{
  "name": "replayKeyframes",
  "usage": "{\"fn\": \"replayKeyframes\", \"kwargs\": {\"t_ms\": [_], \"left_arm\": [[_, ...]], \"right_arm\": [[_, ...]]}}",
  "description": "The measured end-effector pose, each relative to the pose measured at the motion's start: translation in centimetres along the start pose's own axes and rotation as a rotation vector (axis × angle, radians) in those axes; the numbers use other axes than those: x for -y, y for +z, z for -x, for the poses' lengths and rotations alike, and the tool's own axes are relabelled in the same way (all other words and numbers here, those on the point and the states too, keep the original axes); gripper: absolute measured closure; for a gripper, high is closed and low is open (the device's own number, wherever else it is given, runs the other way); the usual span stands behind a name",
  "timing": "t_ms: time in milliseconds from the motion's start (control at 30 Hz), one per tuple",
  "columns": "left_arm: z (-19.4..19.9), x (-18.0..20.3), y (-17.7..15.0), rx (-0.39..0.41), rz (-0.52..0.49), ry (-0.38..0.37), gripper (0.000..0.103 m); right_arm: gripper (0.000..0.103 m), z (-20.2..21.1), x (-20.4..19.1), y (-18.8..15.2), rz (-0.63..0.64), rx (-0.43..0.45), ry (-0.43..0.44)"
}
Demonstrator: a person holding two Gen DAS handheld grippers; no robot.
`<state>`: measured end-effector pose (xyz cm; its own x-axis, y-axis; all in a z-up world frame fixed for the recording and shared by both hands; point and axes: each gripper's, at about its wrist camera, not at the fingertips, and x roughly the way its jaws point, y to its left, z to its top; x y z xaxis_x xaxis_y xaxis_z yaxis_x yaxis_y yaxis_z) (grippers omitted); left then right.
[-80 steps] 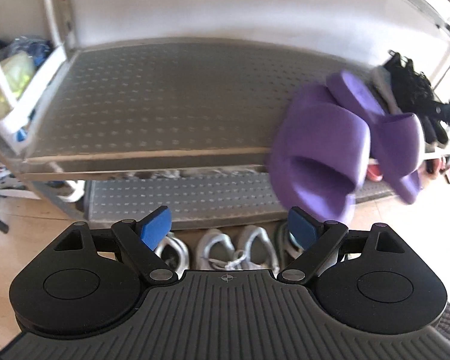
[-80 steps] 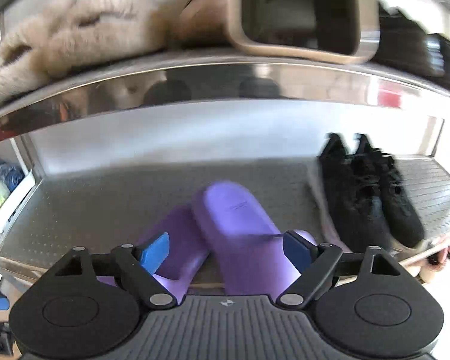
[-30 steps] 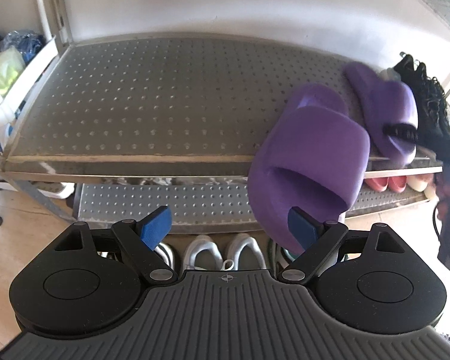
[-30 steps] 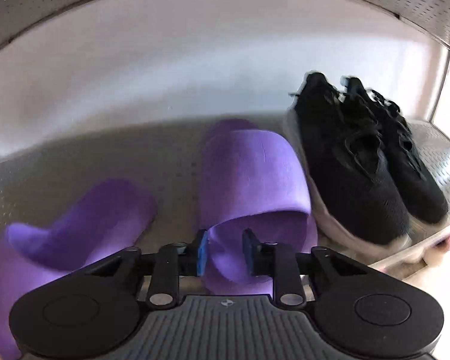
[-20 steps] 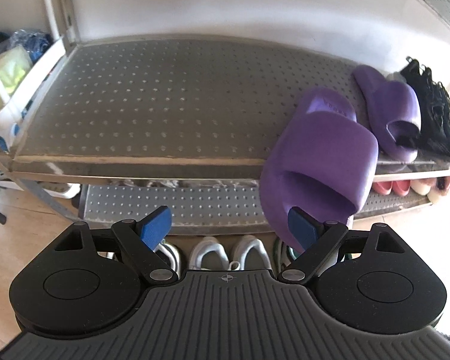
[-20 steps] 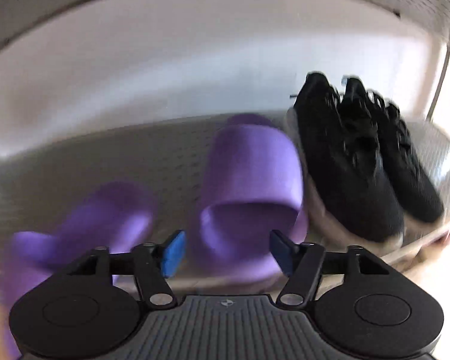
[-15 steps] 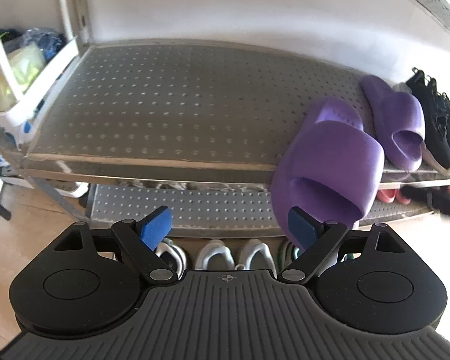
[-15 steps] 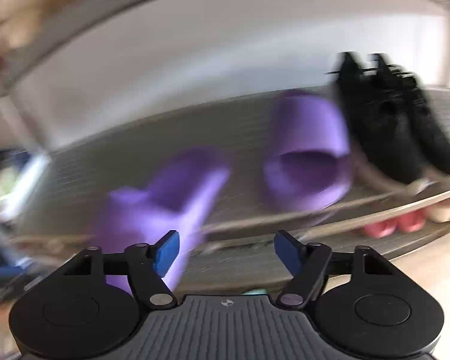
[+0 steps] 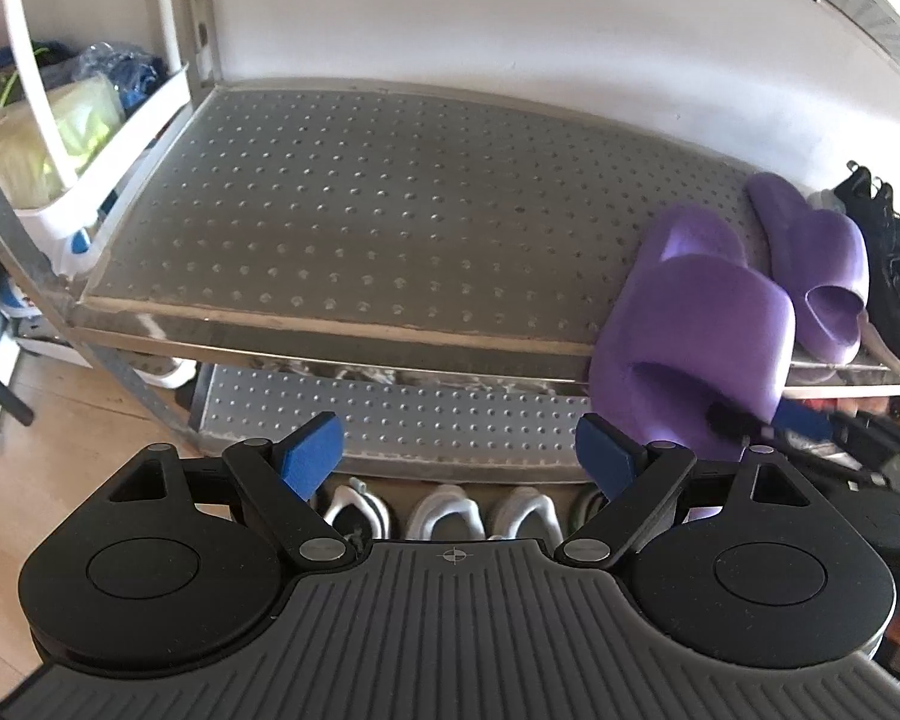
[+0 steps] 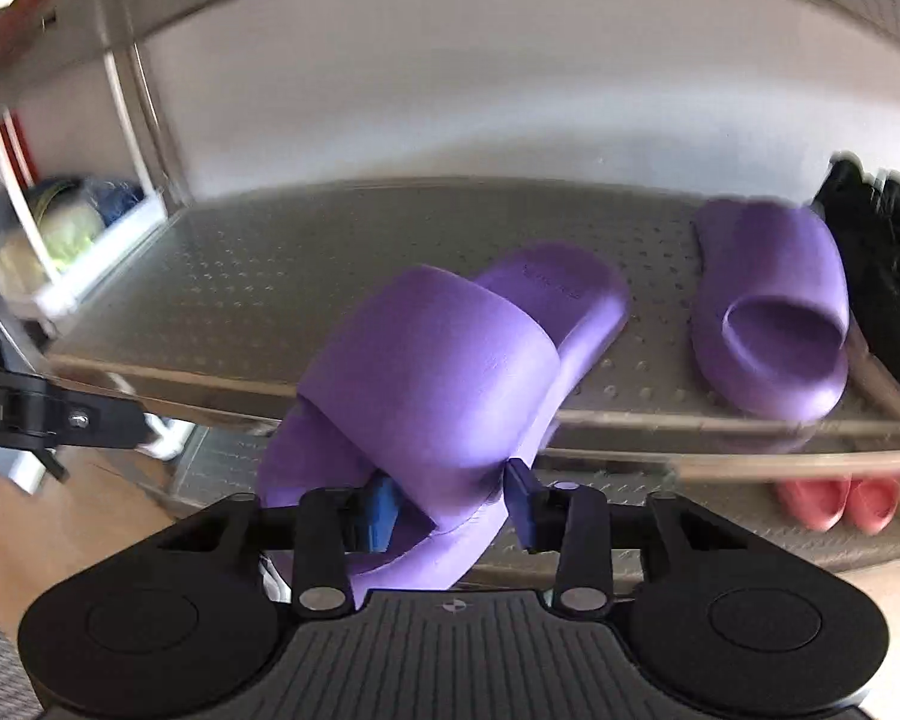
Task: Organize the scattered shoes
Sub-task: 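Regrasp one purple slide with the right tool and set it beside its pair, then push the purple slides toward the black sneakers with the closed right tool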
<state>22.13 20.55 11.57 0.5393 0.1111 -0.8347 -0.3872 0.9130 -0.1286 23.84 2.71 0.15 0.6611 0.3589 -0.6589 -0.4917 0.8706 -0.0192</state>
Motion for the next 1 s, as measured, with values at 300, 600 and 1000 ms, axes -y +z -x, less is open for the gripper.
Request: {"fn": "replayKeyframes", "kwargs": {"t_ms": [300, 600, 1000], "left_arm": [[-0.8, 0.5, 0.0, -0.021, 0.001, -0.002, 0.014], [-1.6, 1.7, -0.3, -0.043, -0.011, -0.004, 0.014], [-1.0, 1.9, -0.5, -0.035, -0.022, -0.014, 0.014]], "right_arm": [[0.089, -4.5, 3.2, 2.8, 0.063, 0.016, -0.150], [0.094, -6.1, 6.2, 3.7, -0.145, 0.047, -0.264], [0.070, -6.4, 6.3, 2.8, -0.279, 0.088, -0.429]]}}
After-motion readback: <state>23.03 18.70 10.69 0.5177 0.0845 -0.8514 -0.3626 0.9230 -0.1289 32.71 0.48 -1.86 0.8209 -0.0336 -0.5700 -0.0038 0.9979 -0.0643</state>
